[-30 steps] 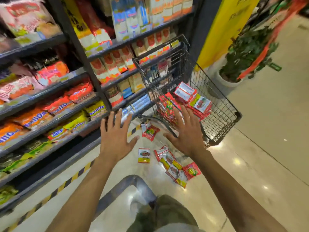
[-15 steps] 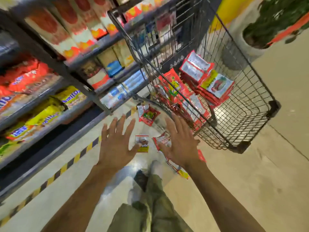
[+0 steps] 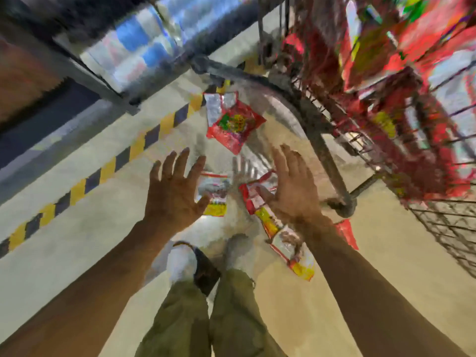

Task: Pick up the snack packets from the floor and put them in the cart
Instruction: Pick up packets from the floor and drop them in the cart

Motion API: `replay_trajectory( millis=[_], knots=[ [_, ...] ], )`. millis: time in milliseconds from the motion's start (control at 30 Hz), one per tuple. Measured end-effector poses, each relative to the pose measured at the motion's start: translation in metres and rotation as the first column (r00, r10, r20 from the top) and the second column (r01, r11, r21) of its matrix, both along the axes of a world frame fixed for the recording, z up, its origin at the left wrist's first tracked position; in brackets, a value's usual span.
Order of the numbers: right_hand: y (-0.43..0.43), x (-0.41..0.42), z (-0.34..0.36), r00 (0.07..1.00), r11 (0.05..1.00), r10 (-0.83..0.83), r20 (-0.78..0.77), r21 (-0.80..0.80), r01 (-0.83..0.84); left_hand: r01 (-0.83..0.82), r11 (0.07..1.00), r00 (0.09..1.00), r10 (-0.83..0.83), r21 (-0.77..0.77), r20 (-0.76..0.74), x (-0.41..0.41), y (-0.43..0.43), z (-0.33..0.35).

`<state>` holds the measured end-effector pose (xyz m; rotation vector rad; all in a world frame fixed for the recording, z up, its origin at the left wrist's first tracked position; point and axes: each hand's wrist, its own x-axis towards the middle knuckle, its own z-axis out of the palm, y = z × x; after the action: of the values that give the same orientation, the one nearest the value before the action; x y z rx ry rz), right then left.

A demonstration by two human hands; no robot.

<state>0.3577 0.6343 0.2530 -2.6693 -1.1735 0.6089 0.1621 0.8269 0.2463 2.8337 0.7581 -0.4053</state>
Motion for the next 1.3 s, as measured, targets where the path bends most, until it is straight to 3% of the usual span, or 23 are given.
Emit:
replay_trajectory(
  millis=[133,233,333,400,567,700,800,933,1033,1133,1200,1300],
  knots=[
    [-0.002,0.006,-0.129,0.998,0.997,0.049,-0.036,-0.051,-0.051,-0.021,0.997,0.998,0.017,-0.068,-0.06,-0.014,-0.012,-0.133],
    [0.001,0.023,-0.216,0.977,0.969,0.144,-0.156,-0.177,-0.171,-0.076,0.99,0.99,0.06,-0.123,-0.13,-0.019,-0.023,-0.222],
    [0.006,0.032,-0.274,0.91,0.86,0.347,-0.229,-0.31,-0.406,-0.236,0.96,0.967,0.217,-0.149,-0.134,-0.015,-0.036,-0.283],
    [0.005,0.033,-0.298,0.867,0.767,0.438,-0.239,-0.404,-0.499,-0.34,0.917,0.938,0.345,-0.211,-0.012,-0.013,-0.046,-0.306],
    [0.009,0.036,-0.32,0.848,0.724,0.462,-0.26,-0.442,-0.53,-0.586,0.646,0.743,0.669,-0.489,-0.006,-0.015,-0.056,-0.335],
    [0.008,0.044,-0.317,0.853,0.728,0.428,-0.299,-0.446,-0.521,-0.706,0.363,0.503,0.861,-0.608,-0.071,-0.017,-0.051,-0.328],
    [0.01,0.052,-0.304,0.903,0.846,0.217,-0.371,-0.39,-0.363,-0.776,0.212,0.405,0.889,-0.593,-0.212,-0.02,-0.036,-0.324],
    [0.025,0.057,-0.276,0.925,0.955,-0.076,-0.371,-0.294,-0.04,-0.739,0.072,0.369,0.875,-0.67,-0.313,-0.026,-0.007,-0.309],
    [0.032,0.046,-0.234,0.762,0.935,-0.35,-0.545,-0.15,0.321,-0.65,0.039,0.384,0.878,-0.759,-0.284,-0.026,0.011,-0.268],
    [0.04,0.019,-0.165,0.506,0.83,-0.41,-0.759,-0.081,0.552,-0.513,-0.074,0.383,0.872,-0.855,-0.305,-0.027,0.032,-0.193],
    [0.046,-0.002,-0.108,0.437,0.793,-0.398,-0.806,-0.063,0.606,-0.414,-0.131,0.409,0.857,-0.901,-0.313,-0.035,0.05,-0.128],
    [0.049,-0.031,-0.003,0.393,0.759,-0.357,-0.847,-0.018,0.65,-0.295,-0.117,0.491,0.833,-0.948,-0.255,-0.05,0.075,-0.013]
  ],
)
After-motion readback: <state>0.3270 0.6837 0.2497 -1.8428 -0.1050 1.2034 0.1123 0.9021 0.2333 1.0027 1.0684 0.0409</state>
